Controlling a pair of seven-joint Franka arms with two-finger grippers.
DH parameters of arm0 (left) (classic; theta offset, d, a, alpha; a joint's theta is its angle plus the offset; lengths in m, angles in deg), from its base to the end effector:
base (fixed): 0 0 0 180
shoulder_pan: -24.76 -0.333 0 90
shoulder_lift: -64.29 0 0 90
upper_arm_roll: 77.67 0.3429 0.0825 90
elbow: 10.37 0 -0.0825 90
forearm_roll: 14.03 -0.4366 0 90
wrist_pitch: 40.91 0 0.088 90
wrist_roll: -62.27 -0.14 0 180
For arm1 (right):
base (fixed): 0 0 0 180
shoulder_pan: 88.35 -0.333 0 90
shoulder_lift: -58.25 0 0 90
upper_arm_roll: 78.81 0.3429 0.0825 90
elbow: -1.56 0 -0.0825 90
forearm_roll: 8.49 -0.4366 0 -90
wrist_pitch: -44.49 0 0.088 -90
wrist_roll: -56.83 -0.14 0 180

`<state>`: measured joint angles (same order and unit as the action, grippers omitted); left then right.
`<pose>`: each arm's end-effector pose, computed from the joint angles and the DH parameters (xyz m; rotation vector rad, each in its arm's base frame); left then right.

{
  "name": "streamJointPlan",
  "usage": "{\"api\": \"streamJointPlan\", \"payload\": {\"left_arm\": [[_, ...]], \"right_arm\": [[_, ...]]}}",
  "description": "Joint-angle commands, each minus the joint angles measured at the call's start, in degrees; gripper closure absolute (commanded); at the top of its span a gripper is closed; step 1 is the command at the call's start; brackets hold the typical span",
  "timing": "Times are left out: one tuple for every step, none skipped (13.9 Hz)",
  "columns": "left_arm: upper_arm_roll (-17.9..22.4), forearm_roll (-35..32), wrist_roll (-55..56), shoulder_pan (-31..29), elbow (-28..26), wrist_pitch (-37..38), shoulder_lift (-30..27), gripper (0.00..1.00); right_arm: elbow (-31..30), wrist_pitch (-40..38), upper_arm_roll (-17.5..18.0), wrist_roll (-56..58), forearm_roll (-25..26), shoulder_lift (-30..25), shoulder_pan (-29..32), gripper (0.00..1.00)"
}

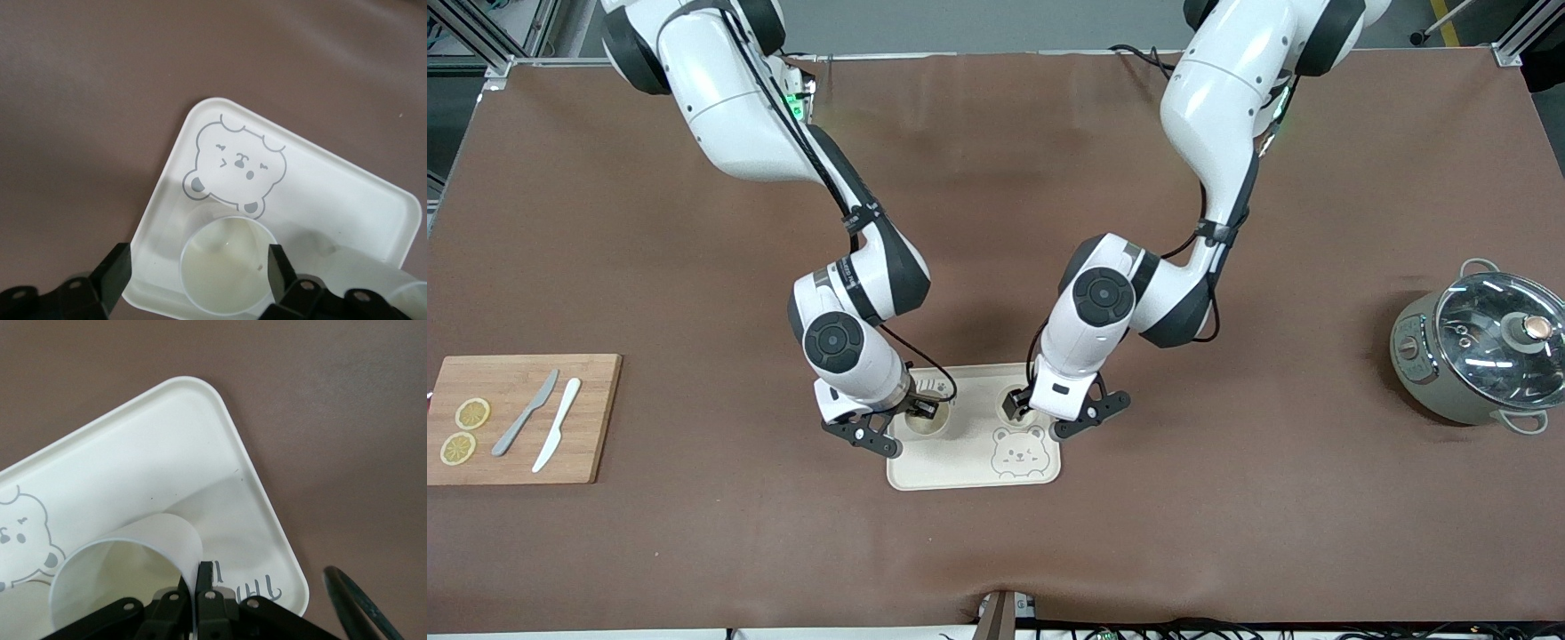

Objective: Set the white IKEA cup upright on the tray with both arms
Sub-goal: 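Set the cups upright on the tray and open both grippers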

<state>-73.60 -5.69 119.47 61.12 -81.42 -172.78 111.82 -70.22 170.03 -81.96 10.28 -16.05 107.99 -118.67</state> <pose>0.7063 -0.4723 0.2525 2.8351 0.7089 0.1719 0.7281 0.3949 0.2011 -2.9857 0.5900 -0.0244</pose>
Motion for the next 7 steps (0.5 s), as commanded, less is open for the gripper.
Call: {"api": "streamJointPlan", "payload": {"left_arm": [[0.2,-1.7,-0.6,-1.8,-1.0,3.4,-3.8,0.00],[0.2,-2.6,-1.5,-2.8,-1.2,5.2,-5.1,0.00],[0.1,-2.8,-2.8,-3.9,-1.3,6.7,-6.5,0.00],[0.1,-2.8,-3.9,-4.9,-1.4,8.5,-7.6,0.00],[0.1,-2.8,-5.2,-6.0,-1.6,10.2,-8.8,0.00],[0.1,-2.8,-7.6,-7.2,-1.9,11.9,-10.2,0.00],[0.1,-2.8,-10.1,-8.3,-2.2,14.1,-11.5,0.00]], "right_arm": [[0.4,0.5,-0.3,-0.9,-0.3,0.6,-0.5,1.00],[0.4,0.5,-0.3,-0.9,-0.3,0.7,-0.5,1.00],[0.4,0.8,-0.3,-0.9,-0.3,0.8,-0.5,1.00],[0.4,0.9,-0.3,-0.8,-0.3,0.9,-0.5,1.00],[0.4,0.8,-0.3,-0.8,-0.3,0.9,-0.5,0.97],[0.5,0.8,-0.3,-0.8,-0.3,0.9,-0.5,0.83],[0.5,0.8,-0.3,-0.8,-0.3,0.9,-0.4,0.60]]}}
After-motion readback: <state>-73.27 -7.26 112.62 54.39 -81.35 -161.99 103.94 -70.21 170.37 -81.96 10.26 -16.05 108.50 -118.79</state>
